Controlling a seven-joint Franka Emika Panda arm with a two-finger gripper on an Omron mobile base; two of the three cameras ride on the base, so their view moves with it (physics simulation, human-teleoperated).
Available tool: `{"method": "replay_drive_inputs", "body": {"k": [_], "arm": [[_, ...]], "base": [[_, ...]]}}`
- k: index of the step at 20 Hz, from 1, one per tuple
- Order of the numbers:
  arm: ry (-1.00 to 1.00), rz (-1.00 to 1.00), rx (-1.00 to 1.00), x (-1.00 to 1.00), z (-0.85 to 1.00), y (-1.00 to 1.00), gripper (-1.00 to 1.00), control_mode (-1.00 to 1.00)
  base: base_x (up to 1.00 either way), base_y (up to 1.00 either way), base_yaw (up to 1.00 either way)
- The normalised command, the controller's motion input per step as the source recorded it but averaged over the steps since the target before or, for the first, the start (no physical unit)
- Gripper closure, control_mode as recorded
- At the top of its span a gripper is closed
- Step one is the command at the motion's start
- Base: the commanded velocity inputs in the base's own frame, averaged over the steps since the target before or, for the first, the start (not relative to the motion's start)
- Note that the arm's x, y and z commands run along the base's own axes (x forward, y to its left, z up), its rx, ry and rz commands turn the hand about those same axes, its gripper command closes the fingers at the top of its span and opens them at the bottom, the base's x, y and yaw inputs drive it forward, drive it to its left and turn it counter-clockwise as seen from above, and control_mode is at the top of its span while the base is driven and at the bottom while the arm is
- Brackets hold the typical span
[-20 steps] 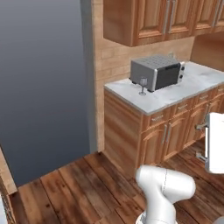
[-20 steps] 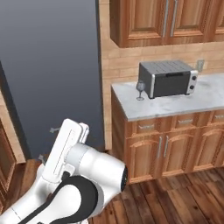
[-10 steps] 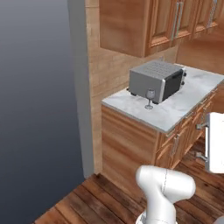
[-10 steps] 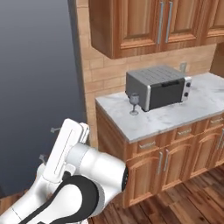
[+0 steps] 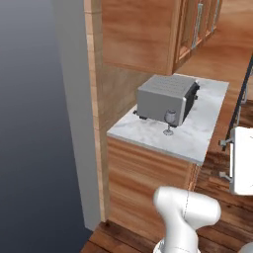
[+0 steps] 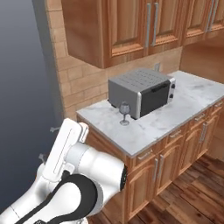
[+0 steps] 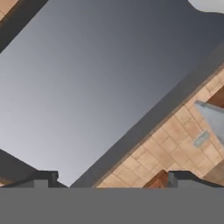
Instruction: Retrieve the wine glasses from the counter and place one next to each plate.
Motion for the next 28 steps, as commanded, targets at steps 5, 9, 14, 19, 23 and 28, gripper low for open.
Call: {"method": "replay_drive_inputs", "body": {"k": [5, 9, 14, 19, 23, 28], "arm": [[0.0, 0.0, 0.0, 0.0, 0.0, 0.0, -1.0, 1.0], [0.0, 0.0, 0.0, 0.0, 0.0, 0.0, -1.0, 1.0], [0.0, 0.0, 0.0, 0.0, 0.0, 0.0, -1.0, 1.0], [0.0, 0.0, 0.0, 0.0, 0.0, 0.0, -1.0, 1.0], [0.0, 0.0, 0.0, 0.0, 0.0, 0.0, -1.0, 1.0], [0.0, 0.0, 0.0, 0.0, 0.0, 0.0, -1.0, 1.0]], "base": [[-0.01, 0.0, -0.29], [0.48, 0.25, -0.18], [1.0, 0.14, -0.19], [0.68, -0.1, -0.09], [0.38, 0.0, -0.24], [0.32, 0.06, -0.28]]}}
